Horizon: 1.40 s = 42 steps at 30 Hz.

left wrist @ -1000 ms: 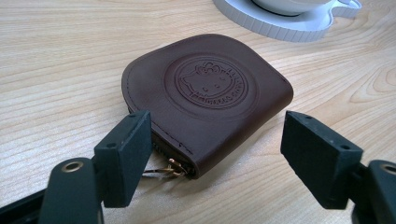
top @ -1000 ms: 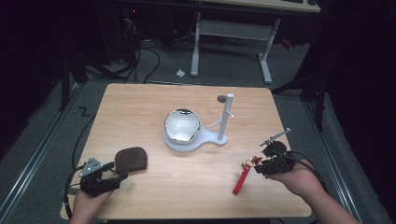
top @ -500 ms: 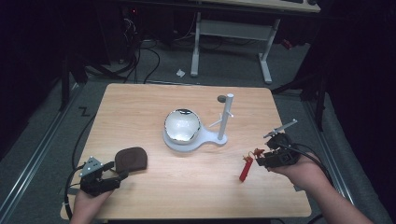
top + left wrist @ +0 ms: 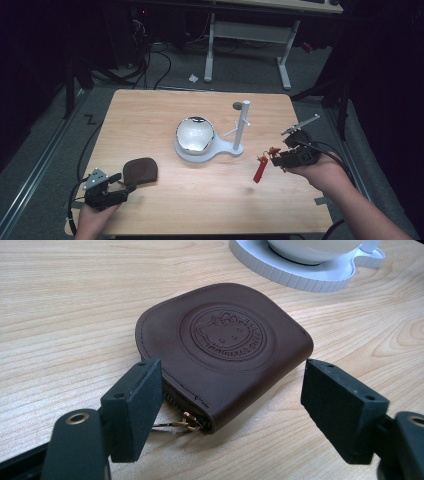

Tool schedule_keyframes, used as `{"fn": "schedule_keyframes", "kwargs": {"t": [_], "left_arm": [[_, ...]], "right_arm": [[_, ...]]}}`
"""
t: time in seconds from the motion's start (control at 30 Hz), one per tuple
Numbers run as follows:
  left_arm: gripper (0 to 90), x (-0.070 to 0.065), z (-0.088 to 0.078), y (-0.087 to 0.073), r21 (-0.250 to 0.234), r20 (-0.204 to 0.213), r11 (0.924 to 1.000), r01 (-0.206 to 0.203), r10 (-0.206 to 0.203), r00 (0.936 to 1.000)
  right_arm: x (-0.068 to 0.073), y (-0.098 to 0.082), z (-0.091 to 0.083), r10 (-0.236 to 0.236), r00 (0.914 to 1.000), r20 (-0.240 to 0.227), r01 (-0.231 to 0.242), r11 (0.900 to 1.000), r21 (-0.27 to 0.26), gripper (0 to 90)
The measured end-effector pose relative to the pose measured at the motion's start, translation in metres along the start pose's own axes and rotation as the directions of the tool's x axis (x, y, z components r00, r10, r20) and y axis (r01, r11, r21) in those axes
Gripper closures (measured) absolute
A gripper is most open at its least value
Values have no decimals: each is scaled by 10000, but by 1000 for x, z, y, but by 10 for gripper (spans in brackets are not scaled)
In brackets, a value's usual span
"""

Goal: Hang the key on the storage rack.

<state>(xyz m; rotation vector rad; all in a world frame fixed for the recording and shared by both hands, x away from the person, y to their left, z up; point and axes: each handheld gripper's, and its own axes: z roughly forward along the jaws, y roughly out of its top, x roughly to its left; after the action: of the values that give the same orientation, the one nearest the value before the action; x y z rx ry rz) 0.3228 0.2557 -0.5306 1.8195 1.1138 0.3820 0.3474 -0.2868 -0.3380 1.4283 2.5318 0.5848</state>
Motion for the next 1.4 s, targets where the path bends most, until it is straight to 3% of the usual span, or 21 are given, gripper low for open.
{"fn": "schedule_keyframes", "kwargs": {"t": [0.6, 1.07, 1.4], "left_arm": [[247, 1, -2, -1, -37, 66, 9999, 102, -102, 9999], [246, 2, -5, -1, -201, 90, 9995, 239, -237, 9997], [245, 2, -5, -1, -171, 119, 9996, 231, -229, 9997]], "right_arm": [[6, 26, -11, -442, 9990, -91, 446, 9979, 472, 656], [10, 56, -29, -789, 9967, 211, 783, 9966, 252, 657], [17, 73, -26, -998, 9948, 206, 994, 9948, 198, 657]]}}
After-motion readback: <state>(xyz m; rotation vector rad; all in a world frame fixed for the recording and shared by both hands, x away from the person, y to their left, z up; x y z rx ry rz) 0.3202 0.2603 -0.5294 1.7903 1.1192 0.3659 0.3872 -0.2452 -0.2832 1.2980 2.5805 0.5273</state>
